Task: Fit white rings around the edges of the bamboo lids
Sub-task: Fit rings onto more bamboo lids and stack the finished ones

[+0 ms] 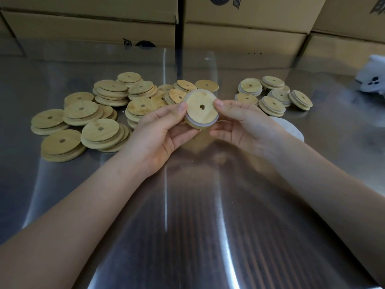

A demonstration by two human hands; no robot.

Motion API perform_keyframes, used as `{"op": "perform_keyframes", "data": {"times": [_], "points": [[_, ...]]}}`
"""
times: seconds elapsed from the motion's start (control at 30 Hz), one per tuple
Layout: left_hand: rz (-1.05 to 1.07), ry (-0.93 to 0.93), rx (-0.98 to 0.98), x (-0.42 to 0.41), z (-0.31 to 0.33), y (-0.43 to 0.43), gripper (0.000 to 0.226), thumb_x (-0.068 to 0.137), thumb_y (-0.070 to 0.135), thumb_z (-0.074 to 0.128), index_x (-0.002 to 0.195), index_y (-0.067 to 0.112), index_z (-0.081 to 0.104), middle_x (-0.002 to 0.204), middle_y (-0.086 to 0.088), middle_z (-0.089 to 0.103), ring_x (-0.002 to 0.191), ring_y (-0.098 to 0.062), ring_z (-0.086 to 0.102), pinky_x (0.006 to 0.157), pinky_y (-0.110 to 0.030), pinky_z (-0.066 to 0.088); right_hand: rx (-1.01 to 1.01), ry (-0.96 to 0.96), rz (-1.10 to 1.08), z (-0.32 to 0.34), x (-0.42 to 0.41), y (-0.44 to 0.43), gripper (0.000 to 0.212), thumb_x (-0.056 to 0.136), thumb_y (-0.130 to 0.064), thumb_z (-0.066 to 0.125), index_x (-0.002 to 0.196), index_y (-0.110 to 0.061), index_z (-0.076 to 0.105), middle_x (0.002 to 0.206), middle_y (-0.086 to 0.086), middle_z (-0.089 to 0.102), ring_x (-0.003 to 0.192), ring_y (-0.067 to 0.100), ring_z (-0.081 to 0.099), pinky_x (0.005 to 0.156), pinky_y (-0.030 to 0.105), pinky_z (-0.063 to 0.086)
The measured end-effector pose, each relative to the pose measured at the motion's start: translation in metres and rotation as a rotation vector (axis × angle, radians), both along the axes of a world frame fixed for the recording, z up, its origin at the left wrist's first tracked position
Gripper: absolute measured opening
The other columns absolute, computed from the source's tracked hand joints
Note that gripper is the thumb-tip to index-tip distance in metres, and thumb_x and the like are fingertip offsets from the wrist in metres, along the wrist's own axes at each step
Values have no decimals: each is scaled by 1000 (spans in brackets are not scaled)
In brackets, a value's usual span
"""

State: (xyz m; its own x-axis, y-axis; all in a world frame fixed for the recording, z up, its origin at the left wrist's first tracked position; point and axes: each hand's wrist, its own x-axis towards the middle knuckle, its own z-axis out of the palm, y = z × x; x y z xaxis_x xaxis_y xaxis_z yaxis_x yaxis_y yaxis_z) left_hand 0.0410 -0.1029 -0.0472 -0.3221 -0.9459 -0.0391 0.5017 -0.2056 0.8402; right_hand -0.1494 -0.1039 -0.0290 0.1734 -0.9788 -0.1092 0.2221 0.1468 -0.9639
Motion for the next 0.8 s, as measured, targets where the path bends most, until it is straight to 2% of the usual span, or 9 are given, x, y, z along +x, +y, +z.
{"op": "perform_keyframes", "data": {"times": [0.1, 0.2, 0.37, 0.53, 0.67, 0.73, 0.8], "points": [[16, -47, -41, 0, -1, 1, 38, 73, 15, 71, 111, 10, 68, 105, -7, 75, 101, -21, 72, 73, -25, 58, 23, -7, -18, -1, 1, 1, 20, 91, -20, 64, 101, -4, 66, 84, 9, 71, 69, 18, 70, 62, 27, 57], [71, -91, -52, -1, -2, 2, 44, 69, 11, 72, 112, 9, 66, 97, -8, 76, 95, -22, 73, 70, -25, 59, 12, 11, -14, -1, 3, 2, 20, 90, -20, 64, 101, -3, 66, 86, 11, 73, 72, 20, 71, 62, 28, 57], [118, -132, -74, 0, 0, 2, 30, 76, 6, 71, 105, 9, 68, 91, -9, 77, 89, -20, 74, 65, -22, 58, 0, 30, 1, 1, 5, 4, 20, 93, -20, 62, 103, -2, 63, 83, 10, 71, 66, 18, 69, 60, 28, 57], [130, -180, -118, 0, -1, 3, 26, 81, 5, 70, 106, 11, 67, 92, -7, 77, 88, -19, 74, 66, -22, 58, 20, 21, 17, 4, 7, 6, 24, 95, -16, 59, 111, 1, 59, 78, 9, 71, 60, 15, 68, 56, 25, 57], [139, -253, -146, -3, -3, 5, 42, 80, 12, 73, 121, 11, 62, 92, -8, 77, 84, -17, 74, 69, -24, 59, 8, -22, -101, 6, 3, 3, 14, 97, -12, 56, 104, 0, 58, 71, 9, 70, 57, 16, 68, 52, 24, 56], [159, -323, -164, -5, -4, 6, 35, 86, 7, 70, 120, 11, 62, 91, -6, 77, 84, -16, 74, 71, -26, 60, 10, -75, -221, 8, -3, -1, 12, 97, -7, 55, 109, -4, 56, 72, 12, 70, 56, 19, 69, 52, 26, 56], [172, -384, -188, -5, -4, 7, 24, 88, 4, 68, 111, 12, 68, 90, -8, 76, 81, -16, 74, 71, -27, 61, 12, -127, -335, 9, -12, -6, 22, 96, -4, 55, 118, -8, 54, 81, 15, 70, 60, 21, 71, 55, 28, 57]]}}
